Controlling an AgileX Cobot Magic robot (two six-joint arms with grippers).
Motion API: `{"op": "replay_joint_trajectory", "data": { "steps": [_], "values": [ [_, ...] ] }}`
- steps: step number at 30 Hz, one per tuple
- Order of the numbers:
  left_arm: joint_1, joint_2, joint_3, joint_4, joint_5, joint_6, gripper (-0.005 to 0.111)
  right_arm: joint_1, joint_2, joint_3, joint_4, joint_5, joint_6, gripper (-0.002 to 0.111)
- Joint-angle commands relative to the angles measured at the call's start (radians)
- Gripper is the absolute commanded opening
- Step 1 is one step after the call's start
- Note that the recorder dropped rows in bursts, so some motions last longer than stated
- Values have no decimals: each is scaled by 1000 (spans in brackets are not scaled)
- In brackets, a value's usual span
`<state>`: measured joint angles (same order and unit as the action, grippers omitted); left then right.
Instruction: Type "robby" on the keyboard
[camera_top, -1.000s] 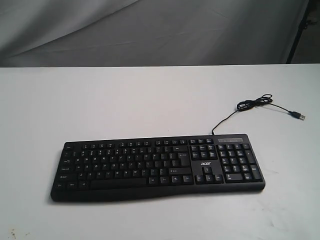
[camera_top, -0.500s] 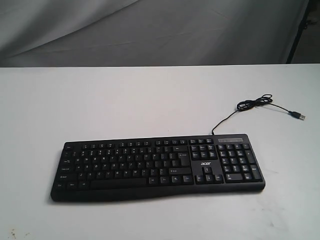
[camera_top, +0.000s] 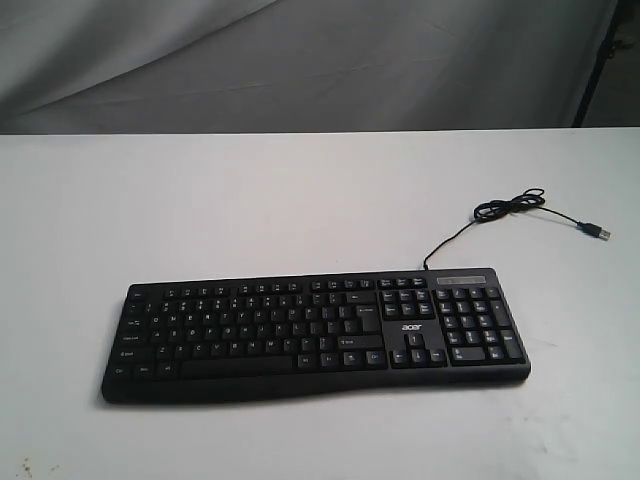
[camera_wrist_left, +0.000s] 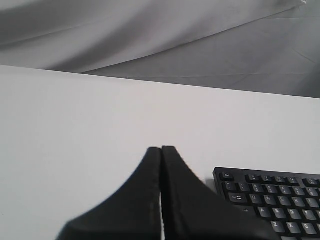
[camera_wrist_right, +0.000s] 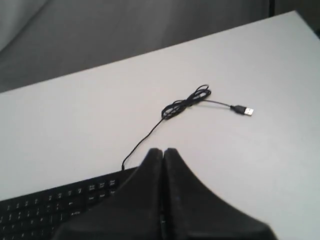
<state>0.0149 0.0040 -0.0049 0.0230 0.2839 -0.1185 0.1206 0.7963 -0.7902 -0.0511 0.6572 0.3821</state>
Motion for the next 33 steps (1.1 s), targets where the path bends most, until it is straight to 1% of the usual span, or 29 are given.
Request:
{"op": "replay_joint_trajectory", "data": {
  "steps": [1, 5, 9, 11, 15, 19, 23, 27, 33],
  "values": [
    [-3, -4, 5, -9, -2, -3, 0, 120, 128, -62, 7, 27, -1, 0],
    [-3, -4, 5, -9, -2, -3, 0, 258, 255, -120, 3, 27, -60, 0],
    [-3, -4, 5, -9, -2, -3, 0, 383, 431, -226, 11, 45, -144, 0],
    [-3, -4, 5, -9, -2, -3, 0, 441, 533, -309, 26, 70, -209, 0],
    [-3, -4, 5, -9, -2, -3, 0, 527, 715, -477, 102, 104, -353, 0],
    [-3, -4, 5, -9, -2, -3, 0, 580, 868, -603, 142, 106, -436, 0],
    [-3, -4, 5, -9, -2, -3, 0, 612, 998, -677, 221, 85, -510, 0],
    [-3, -4, 5, -9, -2, -3, 0, 636, 1087, -698, 337, 5, -604, 0],
    [-3, -4, 5, -9, -2, -3, 0, 640, 1196, -700, 414, -99, -695, 0]
  ]
}}
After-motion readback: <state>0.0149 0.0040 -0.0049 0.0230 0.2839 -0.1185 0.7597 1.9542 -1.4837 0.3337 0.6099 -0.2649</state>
